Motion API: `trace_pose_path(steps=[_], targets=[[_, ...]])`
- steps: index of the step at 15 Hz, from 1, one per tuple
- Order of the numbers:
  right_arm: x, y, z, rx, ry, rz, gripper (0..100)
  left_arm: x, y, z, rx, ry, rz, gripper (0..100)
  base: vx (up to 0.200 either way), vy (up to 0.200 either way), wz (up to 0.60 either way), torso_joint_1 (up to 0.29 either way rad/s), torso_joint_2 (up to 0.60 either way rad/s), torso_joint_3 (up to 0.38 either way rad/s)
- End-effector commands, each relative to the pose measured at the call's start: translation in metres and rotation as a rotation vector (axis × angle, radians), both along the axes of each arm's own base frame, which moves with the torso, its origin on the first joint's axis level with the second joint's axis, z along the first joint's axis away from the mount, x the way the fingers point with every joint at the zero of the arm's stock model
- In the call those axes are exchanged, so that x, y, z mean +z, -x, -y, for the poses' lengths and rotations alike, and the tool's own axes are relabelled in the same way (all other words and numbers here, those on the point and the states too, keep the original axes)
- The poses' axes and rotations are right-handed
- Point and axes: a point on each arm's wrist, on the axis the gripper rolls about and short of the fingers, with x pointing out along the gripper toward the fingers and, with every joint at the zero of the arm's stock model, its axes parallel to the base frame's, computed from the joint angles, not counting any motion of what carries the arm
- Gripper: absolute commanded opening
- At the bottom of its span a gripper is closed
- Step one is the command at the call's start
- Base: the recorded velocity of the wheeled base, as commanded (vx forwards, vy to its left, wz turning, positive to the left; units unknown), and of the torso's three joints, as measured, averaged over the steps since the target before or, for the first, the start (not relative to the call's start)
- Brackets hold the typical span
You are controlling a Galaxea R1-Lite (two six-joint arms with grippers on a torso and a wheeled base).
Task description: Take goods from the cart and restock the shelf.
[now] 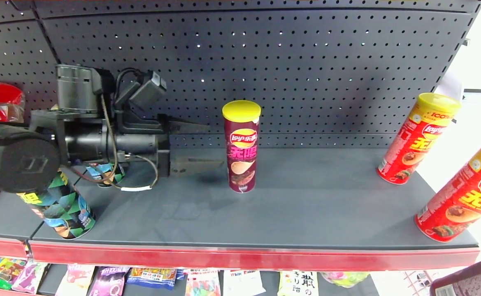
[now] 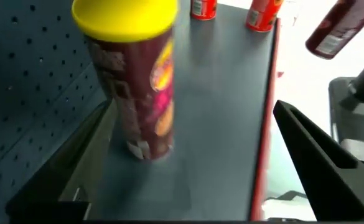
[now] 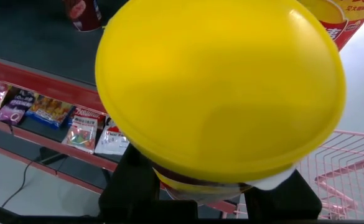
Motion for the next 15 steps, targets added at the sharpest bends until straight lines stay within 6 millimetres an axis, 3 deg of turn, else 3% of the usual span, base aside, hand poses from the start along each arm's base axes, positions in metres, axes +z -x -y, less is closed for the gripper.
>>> trace_pose_path(steps=[1,7,15], targets=[[0.000,0.000,0.000,0.000,0.001,-0.002,0,-0.024,-0.032,0.014,-0.004,-0.020,-0.045,100,0.000,0.000,0.00,0.000,0.00,0.000],[0.000,0.000,0.000,-0.003,0.002,-0.007,0,-0.025,-0.063,0.032,-0.026,-0.003,-0.012,100,0.000,0.000,0.00,0.000,0.00,0.000],[-0.001,-0.002,0.000,-0.005,0.004,-0.019,0,-0.024,-0.082,0.048,-0.047,0.014,0.015,100,0.000,0.000,0.00,0.000,0.00,0.000]])
